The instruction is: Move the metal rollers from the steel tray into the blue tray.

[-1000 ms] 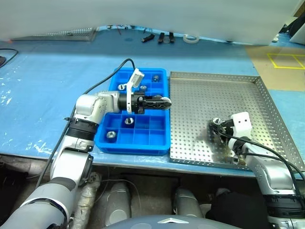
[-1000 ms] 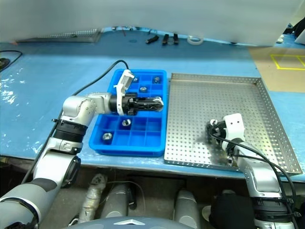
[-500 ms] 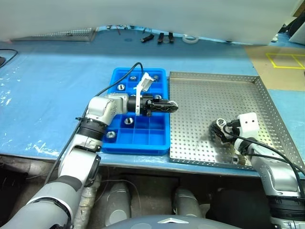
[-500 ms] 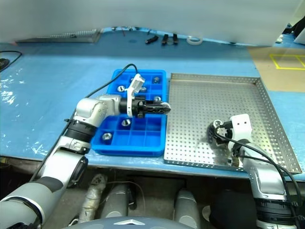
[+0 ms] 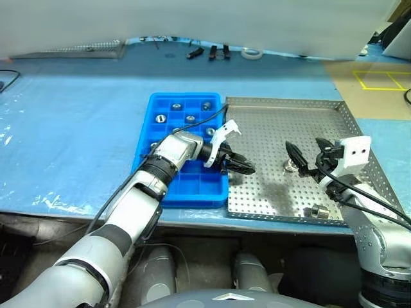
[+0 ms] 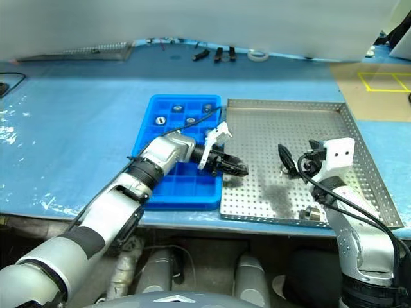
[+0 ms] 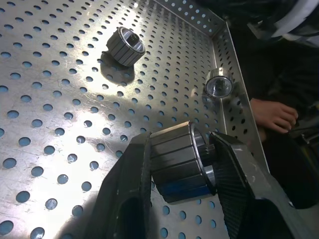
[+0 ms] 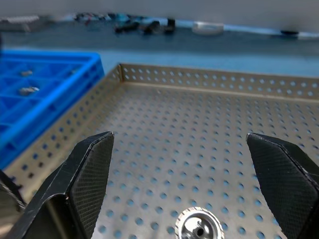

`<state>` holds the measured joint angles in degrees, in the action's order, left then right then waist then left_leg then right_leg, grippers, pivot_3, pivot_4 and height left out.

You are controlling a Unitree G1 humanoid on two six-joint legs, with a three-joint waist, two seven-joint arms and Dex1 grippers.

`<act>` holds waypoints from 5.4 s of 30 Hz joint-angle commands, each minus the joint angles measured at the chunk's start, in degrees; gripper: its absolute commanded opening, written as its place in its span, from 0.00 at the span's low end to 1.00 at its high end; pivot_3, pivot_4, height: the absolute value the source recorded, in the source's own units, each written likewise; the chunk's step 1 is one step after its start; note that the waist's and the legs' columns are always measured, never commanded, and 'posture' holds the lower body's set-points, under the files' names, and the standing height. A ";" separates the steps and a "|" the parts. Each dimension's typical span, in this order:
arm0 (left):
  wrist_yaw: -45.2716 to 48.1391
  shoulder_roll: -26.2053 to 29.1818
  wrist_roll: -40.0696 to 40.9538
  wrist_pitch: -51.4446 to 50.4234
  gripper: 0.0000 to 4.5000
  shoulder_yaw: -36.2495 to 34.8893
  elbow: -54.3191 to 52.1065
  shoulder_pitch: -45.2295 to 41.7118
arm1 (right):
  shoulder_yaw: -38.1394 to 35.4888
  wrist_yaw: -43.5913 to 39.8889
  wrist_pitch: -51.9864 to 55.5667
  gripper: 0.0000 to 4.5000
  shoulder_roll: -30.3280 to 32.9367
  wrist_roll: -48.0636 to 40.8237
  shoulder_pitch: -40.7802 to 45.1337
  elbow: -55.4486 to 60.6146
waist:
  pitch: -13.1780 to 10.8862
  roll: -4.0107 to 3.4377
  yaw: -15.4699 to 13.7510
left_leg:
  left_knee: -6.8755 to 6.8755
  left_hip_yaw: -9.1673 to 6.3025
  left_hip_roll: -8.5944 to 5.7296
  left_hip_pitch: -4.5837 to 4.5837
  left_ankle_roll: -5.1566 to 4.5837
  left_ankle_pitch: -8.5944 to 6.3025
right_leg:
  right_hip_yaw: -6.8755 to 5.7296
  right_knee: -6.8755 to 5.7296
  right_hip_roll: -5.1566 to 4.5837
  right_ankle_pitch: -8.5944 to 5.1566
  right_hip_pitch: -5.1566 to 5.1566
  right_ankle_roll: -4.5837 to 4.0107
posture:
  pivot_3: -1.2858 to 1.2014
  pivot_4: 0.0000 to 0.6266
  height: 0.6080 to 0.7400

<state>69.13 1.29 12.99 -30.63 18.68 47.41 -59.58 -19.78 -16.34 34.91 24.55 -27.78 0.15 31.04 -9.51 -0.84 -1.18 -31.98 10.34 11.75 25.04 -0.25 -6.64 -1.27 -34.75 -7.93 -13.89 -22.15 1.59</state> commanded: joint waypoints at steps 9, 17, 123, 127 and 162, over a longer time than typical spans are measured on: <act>-0.81 -5.87 -6.14 9.22 0.36 -1.68 7.23 -3.93 | 0.03 2.79 1.67 1.00 -1.09 -2.36 -3.56 8.19 | 0.04 0.02 0.16 | -0.12 0.00 -0.90 0.02 -0.45 -0.15 | 0.70 0.98 -0.35 -0.05 0.86 0.11 | 0.31 0.24 1.00; 7.15 -3.34 -4.89 9.40 0.36 -4.87 7.48 -7.93 | -0.05 3.50 1.43 1.00 -1.98 -2.40 -4.09 8.24 | 0.03 0.03 1.21 | -0.20 0.00 -1.26 1.09 -1.42 -0.22 | 1.33 1.04 -0.43 0.38 -0.28 0.57 | 0.30 0.24 1.00; -1.74 26.74 17.12 -15.68 0.82 -16.38 -46.02 21.32 | 15.91 -26.14 -6.62 0.28 12.23 7.32 3.31 -16.36 | 0.10 0.15 -1.03 | -0.21 1.10 -0.81 0.79 -1.41 -0.21 | 1.56 0.76 -0.21 0.44 -0.47 0.65 | 0.44 0.24 1.00; -7.09 27.30 17.32 -14.18 0.82 -20.28 -47.17 23.16 | 17.55 -27.06 -4.38 0.28 11.62 5.86 9.35 -13.21 | 0.08 0.19 -0.89 | -0.26 1.10 -0.80 0.79 -1.36 -0.18 | 1.58 0.50 -0.20 0.44 -0.59 0.66 | 0.46 0.24 1.00; -16.53 36.37 26.06 -13.17 0.82 -27.37 -66.86 42.28 | 34.58 -24.85 -18.15 0.28 -8.56 24.35 39.49 -49.74 | 0.10 0.31 -6.09 | 0.32 0.71 0.10 0.73 0.17 0.80 | 1.36 -0.30 0.82 0.43 -1.18 0.65 | 0.59 0.24 1.00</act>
<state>52.75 37.55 38.07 -44.48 -8.41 -18.37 -16.86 15.23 -42.03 17.87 15.99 -4.22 38.90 -17.88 -9.41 -0.53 -7.27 -31.67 11.04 11.85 25.76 -0.07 -5.83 0.08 -35.06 -7.12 -13.46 -23.31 2.24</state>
